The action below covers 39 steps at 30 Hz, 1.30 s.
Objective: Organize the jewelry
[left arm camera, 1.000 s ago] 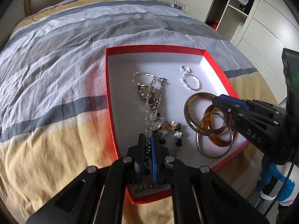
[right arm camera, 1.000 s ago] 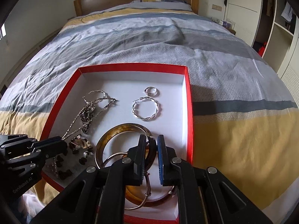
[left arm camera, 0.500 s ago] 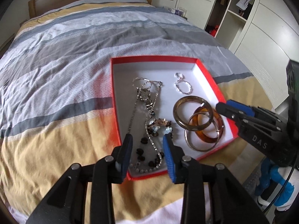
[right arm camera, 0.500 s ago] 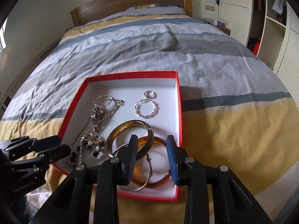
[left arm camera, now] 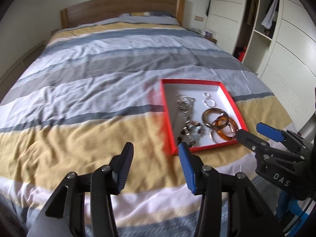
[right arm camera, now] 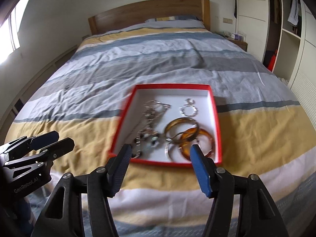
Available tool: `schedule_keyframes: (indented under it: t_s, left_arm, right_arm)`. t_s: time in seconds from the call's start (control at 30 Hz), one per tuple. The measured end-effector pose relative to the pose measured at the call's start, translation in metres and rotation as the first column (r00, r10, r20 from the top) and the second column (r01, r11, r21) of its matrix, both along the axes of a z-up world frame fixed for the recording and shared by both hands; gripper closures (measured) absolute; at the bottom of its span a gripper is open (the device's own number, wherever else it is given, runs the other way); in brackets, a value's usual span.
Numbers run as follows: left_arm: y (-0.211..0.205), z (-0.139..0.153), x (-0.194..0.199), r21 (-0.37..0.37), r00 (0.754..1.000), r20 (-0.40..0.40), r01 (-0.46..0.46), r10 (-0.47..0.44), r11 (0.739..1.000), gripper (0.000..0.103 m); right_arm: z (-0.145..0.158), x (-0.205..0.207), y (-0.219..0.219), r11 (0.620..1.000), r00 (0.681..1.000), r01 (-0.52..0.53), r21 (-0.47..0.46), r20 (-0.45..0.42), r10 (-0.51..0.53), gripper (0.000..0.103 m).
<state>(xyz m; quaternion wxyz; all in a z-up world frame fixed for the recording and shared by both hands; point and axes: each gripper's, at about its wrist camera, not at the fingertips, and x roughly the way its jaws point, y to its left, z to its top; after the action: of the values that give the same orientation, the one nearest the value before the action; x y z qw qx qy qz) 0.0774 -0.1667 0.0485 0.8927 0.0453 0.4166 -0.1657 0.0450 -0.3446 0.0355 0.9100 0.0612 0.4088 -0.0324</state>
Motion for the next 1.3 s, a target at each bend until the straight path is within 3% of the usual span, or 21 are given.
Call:
schedule_keyframes:
  t_s: [0.4, 0.6, 1.13, 1.3]
  left_arm:
    - [0.09, 0.024, -0.056, 0.017, 0.987, 0.105, -0.126, 0.124, 0.992, 0.057]
    - [0.126, 0.032, -0.079, 0.031, 0.97, 0.162, -0.19, 0.183, 0.981, 0.057]
    - [0.176, 0.038, -0.113, 0.011, 0.932, 0.222, -0.297, 0.287, 0.955, 0.057]
    - [0.179, 0.035, -0.119, 0.035, 0.924, 0.232, -0.319, 0.303, 0.947, 0.057]
  right_arm:
    - [0.041, -0.046, 0.072, 0.996, 0.996, -0.04, -0.081, 0.08, 0.046, 0.013]
    - [0.046, -0.064, 0.102, 0.992, 0.993, -0.051, -0.113, 0.103, 0.063, 0.001]
    - [0.04, -0.099, 0.134, 0.983, 0.986, -0.086, -0.163, 0.128, 0.108, 0.001]
    - [0.036, -0.105, 0.133, 0.983, 0.987, -0.076, -0.169, 0.131, 0.099, 0.001]
